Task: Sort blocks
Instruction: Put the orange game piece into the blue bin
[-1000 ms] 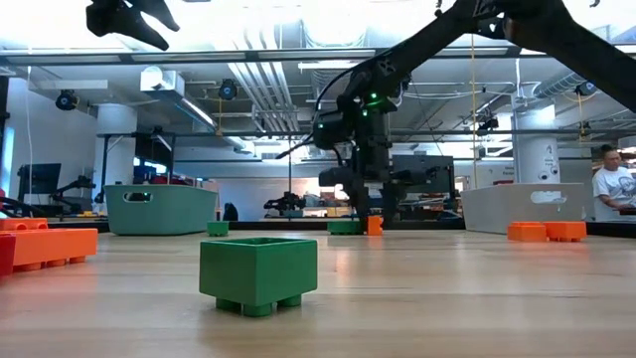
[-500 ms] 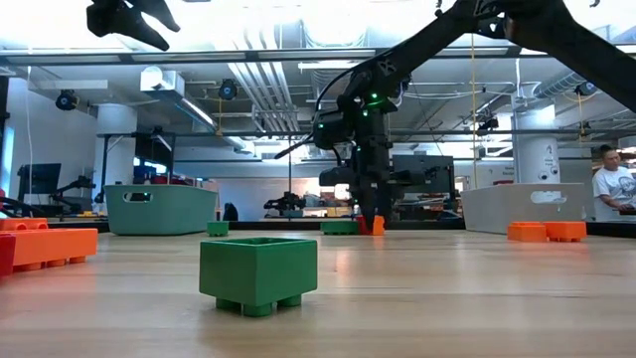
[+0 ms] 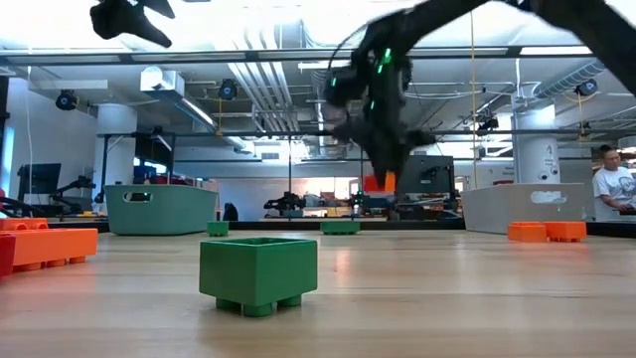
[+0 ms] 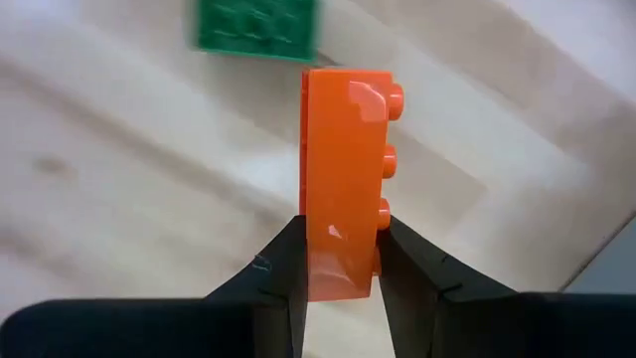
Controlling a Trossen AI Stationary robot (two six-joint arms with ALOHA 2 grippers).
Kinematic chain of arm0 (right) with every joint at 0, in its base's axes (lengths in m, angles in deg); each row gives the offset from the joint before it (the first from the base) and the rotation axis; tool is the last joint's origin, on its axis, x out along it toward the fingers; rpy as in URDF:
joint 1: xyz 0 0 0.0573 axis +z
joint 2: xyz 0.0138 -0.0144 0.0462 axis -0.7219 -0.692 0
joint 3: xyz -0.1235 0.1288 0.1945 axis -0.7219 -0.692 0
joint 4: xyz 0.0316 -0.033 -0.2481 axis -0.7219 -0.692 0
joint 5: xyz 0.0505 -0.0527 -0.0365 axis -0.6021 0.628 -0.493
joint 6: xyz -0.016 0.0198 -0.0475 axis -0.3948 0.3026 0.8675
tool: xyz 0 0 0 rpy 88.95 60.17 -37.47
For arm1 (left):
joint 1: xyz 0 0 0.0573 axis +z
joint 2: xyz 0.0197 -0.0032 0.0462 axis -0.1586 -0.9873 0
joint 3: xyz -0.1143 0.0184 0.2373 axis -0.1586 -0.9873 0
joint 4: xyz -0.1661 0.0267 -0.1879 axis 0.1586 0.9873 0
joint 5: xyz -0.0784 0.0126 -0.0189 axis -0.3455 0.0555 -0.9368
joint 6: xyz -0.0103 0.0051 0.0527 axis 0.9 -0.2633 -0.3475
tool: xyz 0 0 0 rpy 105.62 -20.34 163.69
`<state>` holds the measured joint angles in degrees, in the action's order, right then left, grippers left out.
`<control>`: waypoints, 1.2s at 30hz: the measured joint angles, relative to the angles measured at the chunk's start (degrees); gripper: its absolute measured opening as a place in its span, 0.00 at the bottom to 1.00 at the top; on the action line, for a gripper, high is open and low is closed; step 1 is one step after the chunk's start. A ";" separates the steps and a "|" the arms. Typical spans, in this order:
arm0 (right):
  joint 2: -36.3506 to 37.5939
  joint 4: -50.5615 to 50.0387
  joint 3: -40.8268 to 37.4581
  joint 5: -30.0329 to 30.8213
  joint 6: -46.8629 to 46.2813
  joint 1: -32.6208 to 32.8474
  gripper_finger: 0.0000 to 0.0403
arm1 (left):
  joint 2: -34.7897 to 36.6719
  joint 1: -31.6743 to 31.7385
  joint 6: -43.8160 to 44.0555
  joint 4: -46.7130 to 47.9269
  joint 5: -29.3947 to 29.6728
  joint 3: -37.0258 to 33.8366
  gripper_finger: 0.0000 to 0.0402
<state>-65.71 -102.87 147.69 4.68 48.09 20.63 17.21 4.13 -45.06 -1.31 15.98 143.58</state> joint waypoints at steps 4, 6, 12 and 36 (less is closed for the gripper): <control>7.59 0.52 -0.01 -0.27 3.74 3.00 0.21 | -0.17 -0.04 -3.93 -5.55 -12.11 -0.19 0.58; 11.40 1.46 0.02 -0.33 7.56 5.29 0.21 | -0.57 -0.04 -5.81 -8.61 -14.71 -0.38 0.58; 19.75 8.98 0.02 -0.36 13.84 13.43 0.21 | -3.09 -0.04 -9.63 -15.80 -15.16 -0.50 0.58; 23.72 21.84 0.13 -3.18 25.71 26.34 0.21 | -21.82 0.33 -15.03 -46.48 -12.78 0.18 0.58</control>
<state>-41.99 -81.03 147.82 1.50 73.80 46.96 -4.62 4.46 -60.09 -47.79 3.21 143.76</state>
